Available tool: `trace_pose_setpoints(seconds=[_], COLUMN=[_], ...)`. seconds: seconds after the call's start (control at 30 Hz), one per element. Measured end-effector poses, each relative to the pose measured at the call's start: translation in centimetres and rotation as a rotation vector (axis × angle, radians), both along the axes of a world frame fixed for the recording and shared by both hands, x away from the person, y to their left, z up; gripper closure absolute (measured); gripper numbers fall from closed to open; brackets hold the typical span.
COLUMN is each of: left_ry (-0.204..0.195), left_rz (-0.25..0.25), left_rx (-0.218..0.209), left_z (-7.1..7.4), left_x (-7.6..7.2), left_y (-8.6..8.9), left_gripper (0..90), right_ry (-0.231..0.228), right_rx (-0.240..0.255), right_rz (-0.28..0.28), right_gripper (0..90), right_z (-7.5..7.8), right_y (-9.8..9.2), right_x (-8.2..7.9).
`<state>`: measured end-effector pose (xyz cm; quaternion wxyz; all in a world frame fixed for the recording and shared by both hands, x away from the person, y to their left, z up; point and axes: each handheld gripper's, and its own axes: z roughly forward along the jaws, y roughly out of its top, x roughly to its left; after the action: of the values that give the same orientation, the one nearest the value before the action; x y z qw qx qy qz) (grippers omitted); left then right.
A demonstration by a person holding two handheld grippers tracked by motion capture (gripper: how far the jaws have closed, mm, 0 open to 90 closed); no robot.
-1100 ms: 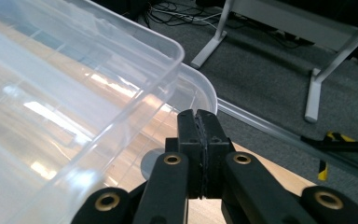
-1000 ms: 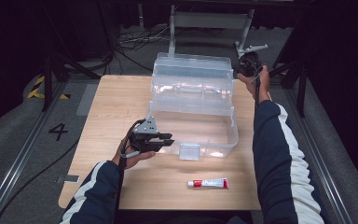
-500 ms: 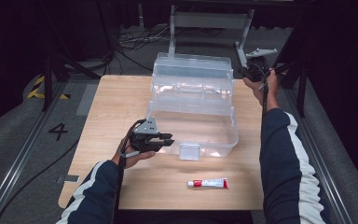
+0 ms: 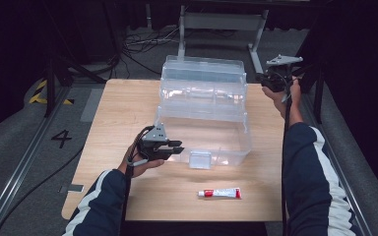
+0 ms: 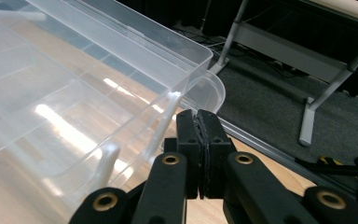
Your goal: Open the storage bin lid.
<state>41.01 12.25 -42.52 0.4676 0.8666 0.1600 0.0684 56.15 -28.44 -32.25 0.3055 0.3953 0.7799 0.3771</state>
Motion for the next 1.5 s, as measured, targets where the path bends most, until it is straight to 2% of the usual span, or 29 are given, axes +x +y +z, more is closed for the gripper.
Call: trace_pose_setpoints(seconds=[0.47, 0.77, 1.5], left_ry=[-0.001, -0.012, -0.010], left_rz=[0.004, -0.005, -0.007], left_rx=[0.018, 0.036, 0.034], left_z=[0.1, 0.2, 0.1], left_x=[-0.1, 0.0, 0.0], left_y=[-0.2, -0.3, -0.3], left_gripper=[72.9, 72.4, 72.3], right_ry=[-0.025, -0.021, -0.029], right_rx=[-0.034, -0.020, -0.030], right_rz=[0.087, 0.108, 0.205], right_gripper=[85.6, 83.8, 66.1], right_z=[0.8, 0.4, 0.6], right_y=[0.6, 0.7, 0.8], right_x=[-3.9, -5.5, -10.2])
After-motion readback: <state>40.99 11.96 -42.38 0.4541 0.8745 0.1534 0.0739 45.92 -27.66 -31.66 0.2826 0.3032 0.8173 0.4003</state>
